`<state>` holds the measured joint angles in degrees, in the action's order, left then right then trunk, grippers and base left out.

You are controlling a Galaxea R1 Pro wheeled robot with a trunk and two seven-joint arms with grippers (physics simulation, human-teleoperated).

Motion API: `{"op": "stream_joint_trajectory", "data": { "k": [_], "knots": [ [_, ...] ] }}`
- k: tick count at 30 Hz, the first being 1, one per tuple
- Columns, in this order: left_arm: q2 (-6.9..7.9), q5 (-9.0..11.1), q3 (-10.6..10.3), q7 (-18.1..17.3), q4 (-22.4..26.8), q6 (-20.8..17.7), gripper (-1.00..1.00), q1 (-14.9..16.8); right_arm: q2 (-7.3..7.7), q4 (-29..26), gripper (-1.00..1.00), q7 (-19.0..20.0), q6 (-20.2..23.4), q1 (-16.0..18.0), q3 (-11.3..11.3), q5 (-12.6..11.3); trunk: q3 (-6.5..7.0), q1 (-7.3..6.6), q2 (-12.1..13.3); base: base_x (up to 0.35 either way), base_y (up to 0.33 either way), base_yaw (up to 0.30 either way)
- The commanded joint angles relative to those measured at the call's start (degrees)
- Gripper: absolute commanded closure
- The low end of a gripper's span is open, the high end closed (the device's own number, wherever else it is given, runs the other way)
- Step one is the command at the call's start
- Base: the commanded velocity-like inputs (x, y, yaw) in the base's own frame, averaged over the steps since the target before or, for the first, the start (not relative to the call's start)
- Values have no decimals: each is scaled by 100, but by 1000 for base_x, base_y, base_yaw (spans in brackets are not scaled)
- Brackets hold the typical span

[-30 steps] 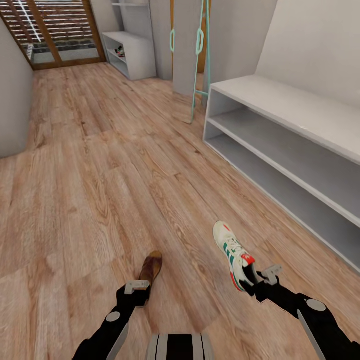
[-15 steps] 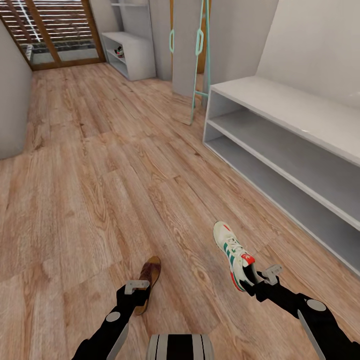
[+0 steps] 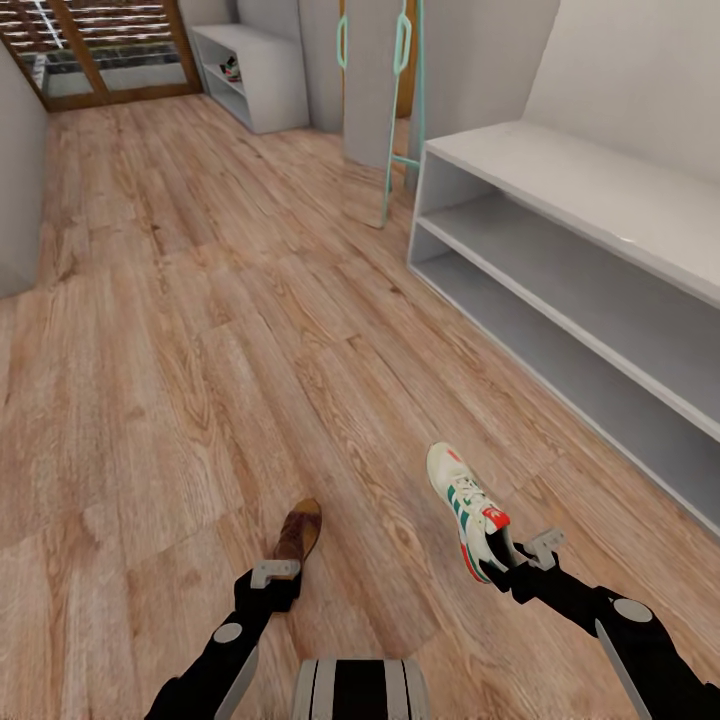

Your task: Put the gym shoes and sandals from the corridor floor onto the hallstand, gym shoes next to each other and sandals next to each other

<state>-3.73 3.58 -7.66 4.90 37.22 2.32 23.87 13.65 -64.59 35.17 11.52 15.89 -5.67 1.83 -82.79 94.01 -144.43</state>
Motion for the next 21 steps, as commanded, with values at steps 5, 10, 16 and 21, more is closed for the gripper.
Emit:
{"op": "stream_joint_trajectory", "data": {
  "k": [5, 10, 16, 21],
  "knots": [
    [-4, 37, -41, 40, -2, 15, -100, 4, -2, -14, 100, 34, 35, 2, -13, 7, -159, 11, -8, 0, 0, 0],
    [0, 34, -42, 38, -2, 17, -100, 4, 3, -261, 100, 34, 38, 2, -7, 3, -294, 24, -15, 0, 0, 0],
    [3, -44, -129, 43, 2, 15, -100, 4, 4, -1259, 100, 34, 410, 2, -63, -17, -320, 27, -16, 0, 0, 0],
    [-12, -243, -160, 52, 3, 16, -100, 4, -15, -1569, 100, 35, 844, 2, -150, -50, -321, 27, -16, 0, 0, 0]
  ]
}}
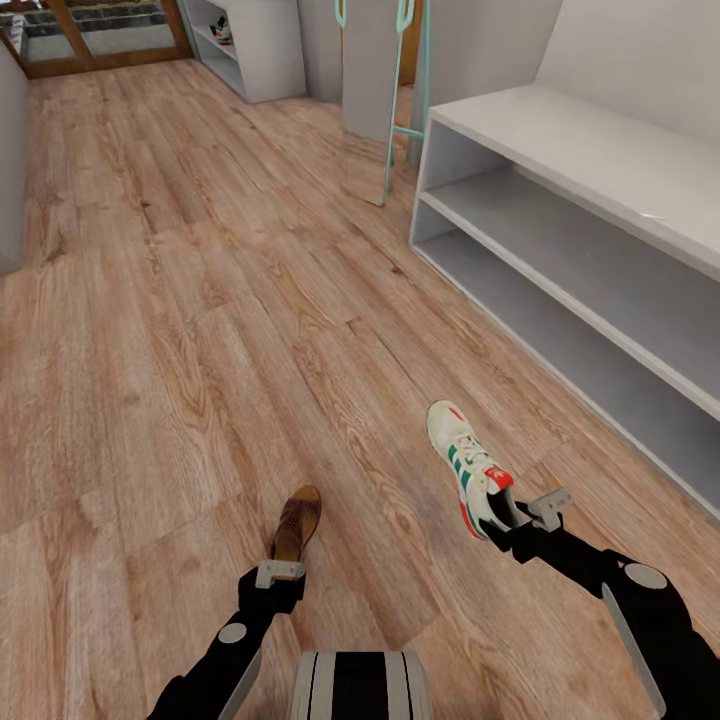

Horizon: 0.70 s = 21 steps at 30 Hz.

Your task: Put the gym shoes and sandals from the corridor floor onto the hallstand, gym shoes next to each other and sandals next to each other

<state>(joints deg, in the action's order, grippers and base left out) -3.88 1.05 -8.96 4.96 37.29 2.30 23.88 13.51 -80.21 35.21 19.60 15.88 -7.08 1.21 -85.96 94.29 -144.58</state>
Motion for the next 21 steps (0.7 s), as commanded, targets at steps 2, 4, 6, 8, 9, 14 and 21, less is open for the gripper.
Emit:
{"op": "stream_joint_trajectory", "data": {
  "k": [2, 4, 6, 8, 9, 14, 21],
  "knots": [
    [3, -25, -32, 47, -3, 21, -100, 3, -6, -38, 100, 31, 90, 2, -20, 2, -3, -1, -1, 0, 0, 0],
    [11, -62, -31, 48, -6, 26, -100, 3, -11, -70, 100, 31, 146, 2, -31, -8, -3, -1, -1, 0, 0, 0],
    [17, -82, -10, 49, -9, 34, -100, 3, -14, -87, 100, 30, 179, 2, -37, -21, -3, -1, -1, 0, 0, 0],
    [19, -85, 4, 49, -10, 39, -100, 3, -15, -90, 100, 30, 186, 2, -33, -27, -3, -1, -1, 0, 0, 0],
    [19, -86, 9, 49, -10, 40, -100, 3, -15, -90, 100, 30, 188, 2, -34, -28, -3, -1, -1, 0, 0, 0],
    [23, -87, 22, 49, -11, 42, -100, 3, -15, -91, 100, 30, 188, 2, -31, -28, -3, -1, -1, 0, 0, 0],
    [22, -86, 26, 53, -4, 43, -100, 3, -15, -92, 100, 30, 185, 2, -34, -30, -158, 17, -11, 0, 0, 0]
  ]
}}
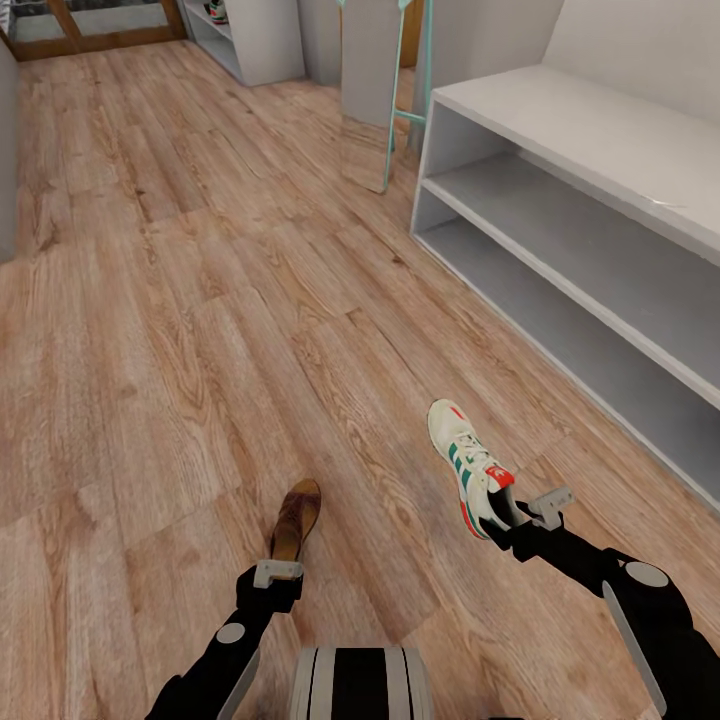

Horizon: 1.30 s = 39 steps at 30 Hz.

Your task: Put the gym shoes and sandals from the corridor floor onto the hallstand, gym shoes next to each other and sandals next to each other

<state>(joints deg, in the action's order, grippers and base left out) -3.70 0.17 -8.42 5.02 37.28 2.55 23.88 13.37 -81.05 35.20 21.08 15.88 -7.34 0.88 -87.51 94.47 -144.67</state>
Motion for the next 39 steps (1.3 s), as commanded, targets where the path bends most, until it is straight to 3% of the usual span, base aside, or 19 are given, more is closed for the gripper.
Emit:
{"op": "stream_joint_trajectory", "data": {
  "k": [1, 13, 20, 26, 34, 39],
  "knots": [
    [3, 1, -28, 45, -3, 17, -100, 3, -1, -9, 100, 31, 36, 3, -7, 1, -4, -1, -1, 0, 0, 0],
    [15, 1, -28, 43, -5, 17, -100, 3, -3, -8, 100, 31, 39, -1, -4, 5, -7, -1, -1, 0, 0, 0],
    [22, 1, -28, 43, -2, 17, -100, 3, -3, -7, 100, 31, 42, -4, -4, 5, -209, 17, -11, 0, 0, 0],
    [29, -8, -34, 45, 1, 52, -100, 8, -5, -4, 100, 31, 43, -2, -4, 7, -251, 17, -11, 0, 0, 0],
    [22, -32, -59, 35, 38, 444, -100, 27, -10, 9, 100, 31, 43, -4, -4, 10, -265, 17, -11, 0, 0, 0],
    [32, -40, -56, 57, 49, 500, -100, 36, -10, 10, 100, 31, 43, -5, -4, 14, -395, 30, -17, 0, 0, 0]
  ]
}}
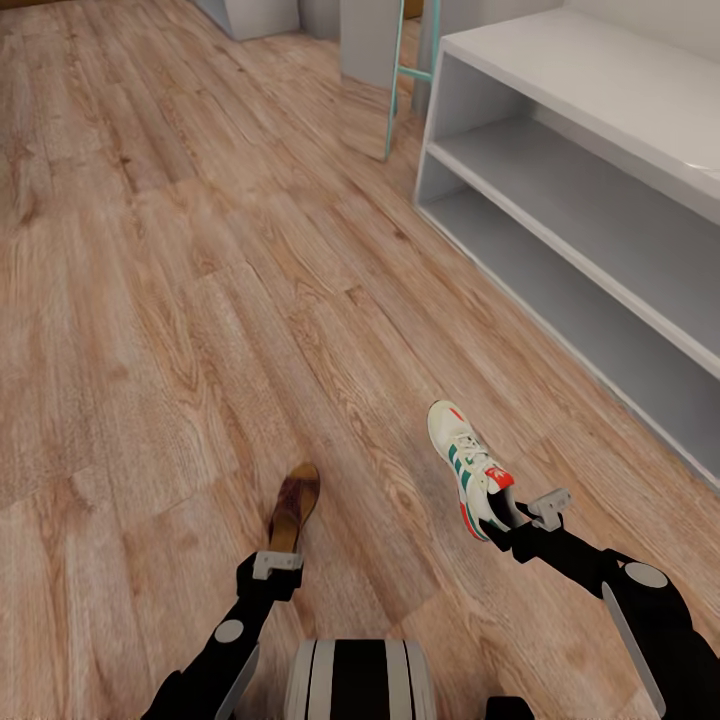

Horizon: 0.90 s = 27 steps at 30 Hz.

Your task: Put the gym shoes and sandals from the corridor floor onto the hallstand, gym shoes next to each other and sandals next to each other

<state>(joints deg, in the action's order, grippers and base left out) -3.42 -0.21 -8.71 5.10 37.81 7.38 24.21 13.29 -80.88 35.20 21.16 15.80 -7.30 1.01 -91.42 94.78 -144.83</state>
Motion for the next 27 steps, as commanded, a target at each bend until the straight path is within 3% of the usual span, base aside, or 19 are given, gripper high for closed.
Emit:
{"op": "stream_joint_trajectory", "data": {
  "k": [1, 3, 11, 16, 27],
  "knots": [
    [5, -3, -29, 62, -3, 21, -100, 1, -1, -7, 100, 31, 36, 3, -9, 3, -32, 1, -3, 0, 0, 0],
    [9, -4, -32, 118, -4, 28, -100, 0, -1, -7, 100, 31, 36, 2, -9, 4, -89, 6, -5, 0, 0, 0],
    [67, -6, -34, 223, -12, 36, -100, -4, -1, 1, 100, 31, 34, 2, -9, 5, -106, 6, -5, 0, 0, 0],
    [85, -6, -34, 228, 9, 36, -100, 0, -1, 1, 100, 31, 33, 2, -13, 5, -248, 19, -12, 0, 0, 0],
    [86, -6, -44, 224, 11, 36, -100, 4, -1, -7, 100, 31, 31, 2, -17, 5, -274, 19, -12, 0, 0, 0]
  ]
}}
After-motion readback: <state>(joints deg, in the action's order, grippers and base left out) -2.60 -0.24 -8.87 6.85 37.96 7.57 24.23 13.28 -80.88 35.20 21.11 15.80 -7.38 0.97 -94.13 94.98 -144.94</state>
